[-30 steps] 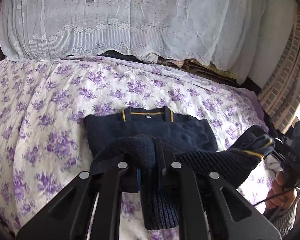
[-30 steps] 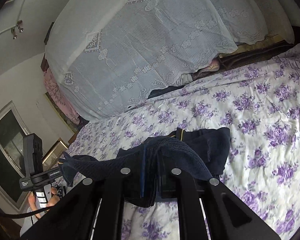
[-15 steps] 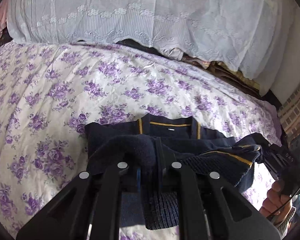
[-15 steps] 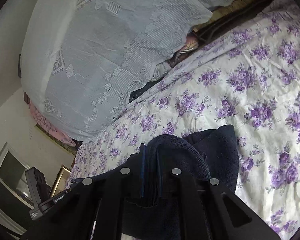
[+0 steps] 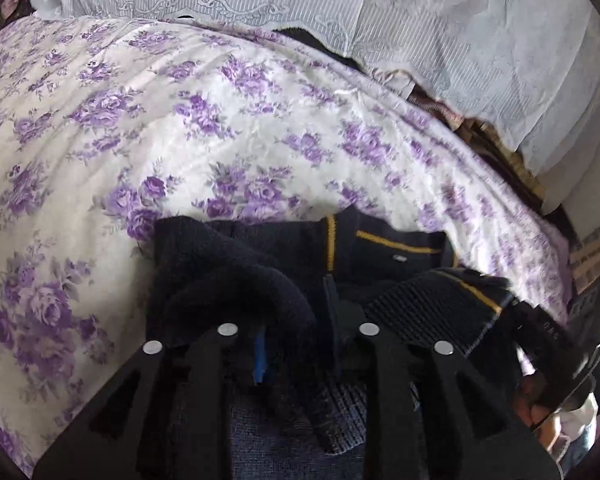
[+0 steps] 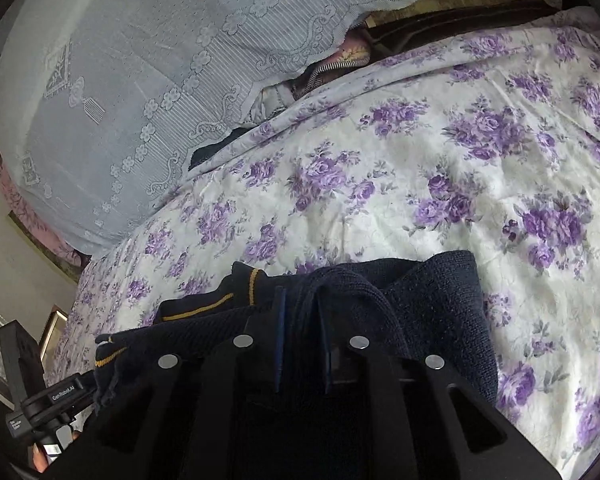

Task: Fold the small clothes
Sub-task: 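Lift the held hem with both tools and fold it over toward the collar, then lower the folded hem onto the collar and open both tools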

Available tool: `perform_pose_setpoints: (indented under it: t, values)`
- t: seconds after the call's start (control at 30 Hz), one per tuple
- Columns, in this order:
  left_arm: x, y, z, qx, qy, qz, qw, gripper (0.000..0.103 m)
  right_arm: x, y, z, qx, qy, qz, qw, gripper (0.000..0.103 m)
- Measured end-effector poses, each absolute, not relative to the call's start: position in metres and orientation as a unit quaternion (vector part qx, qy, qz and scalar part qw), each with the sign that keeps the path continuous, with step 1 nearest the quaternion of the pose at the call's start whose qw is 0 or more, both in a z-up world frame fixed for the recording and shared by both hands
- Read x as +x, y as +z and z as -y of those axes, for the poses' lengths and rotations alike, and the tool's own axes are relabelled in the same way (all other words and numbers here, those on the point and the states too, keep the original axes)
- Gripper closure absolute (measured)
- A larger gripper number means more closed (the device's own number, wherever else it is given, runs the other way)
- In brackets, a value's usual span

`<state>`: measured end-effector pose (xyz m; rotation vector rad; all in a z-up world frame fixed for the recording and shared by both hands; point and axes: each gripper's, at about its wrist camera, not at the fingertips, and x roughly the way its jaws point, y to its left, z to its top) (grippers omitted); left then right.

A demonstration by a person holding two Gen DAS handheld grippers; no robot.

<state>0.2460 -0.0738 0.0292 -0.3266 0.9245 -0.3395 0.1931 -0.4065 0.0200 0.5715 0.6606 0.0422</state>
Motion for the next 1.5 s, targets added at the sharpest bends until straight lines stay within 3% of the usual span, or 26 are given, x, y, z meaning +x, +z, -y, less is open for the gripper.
perform_pose_setpoints:
  t: [0.27,0.43,0.57,0.63,0.87,0.97,1.0,1.1,1.13,1.23,1.37,1.43,1.5]
  values:
    - [0.245,0.048,0.059,-0.208,-0.175,-0.409,0.871,0.068,0.163,0.056,0.408,0.238,-0.021,-0.225,0.945,0.083]
    - [0.245,0.058,0.065,-0.202,-0.195,-0.397,0.874,0.05,0.157,0.061,0.405,0.236,0.007,-0.221,0.946,0.083]
    - [0.227,0.084,0.065,-0.207,-0.253,-0.363,0.873,0.025,0.157,0.059,0.384,0.212,0.049,-0.253,0.943,0.085]
    - [0.218,0.098,0.066,-0.182,-0.232,-0.339,0.893,0.02,0.161,0.058,0.372,0.198,0.055,-0.269,0.941,0.085]
    - [0.242,0.085,0.088,-0.129,-0.151,-0.371,0.907,0.016,0.201,0.052,0.358,0.193,0.047,-0.344,0.918,0.083]
    - [0.269,0.056,0.101,-0.085,-0.062,-0.406,0.908,0.016,0.229,0.047,0.361,0.185,0.018,-0.363,0.913,0.072]
    - [0.274,0.046,0.102,-0.068,-0.034,-0.414,0.907,0.015,0.239,0.037,0.367,0.189,-0.003,-0.375,0.908,0.074]
    - [0.293,0.004,0.096,-0.055,0.028,-0.468,0.881,0.004,0.249,0.006,0.397,0.252,-0.016,-0.383,0.888,0.098]
    - [0.295,0.004,0.09,-0.074,0.024,-0.471,0.879,0.004,0.248,0.007,0.402,0.266,-0.012,-0.384,0.884,0.099]
    - [0.287,0.01,0.086,-0.074,0.015,-0.458,0.886,0.004,0.232,0.02,0.4,0.253,-0.014,-0.351,0.902,0.093]
    - [0.271,0.015,0.092,-0.042,-0.002,-0.449,0.892,0.005,0.212,0.037,0.379,0.21,0.007,-0.324,0.922,0.093]
    - [0.261,0.015,0.098,0.001,0.012,-0.438,0.899,0.005,0.216,0.027,0.373,0.194,0.011,-0.353,0.915,0.091]
    - [0.258,0.014,0.106,0.019,0.016,-0.431,0.902,0.005,0.221,0.009,0.379,0.211,0.01,-0.377,0.902,0.095]
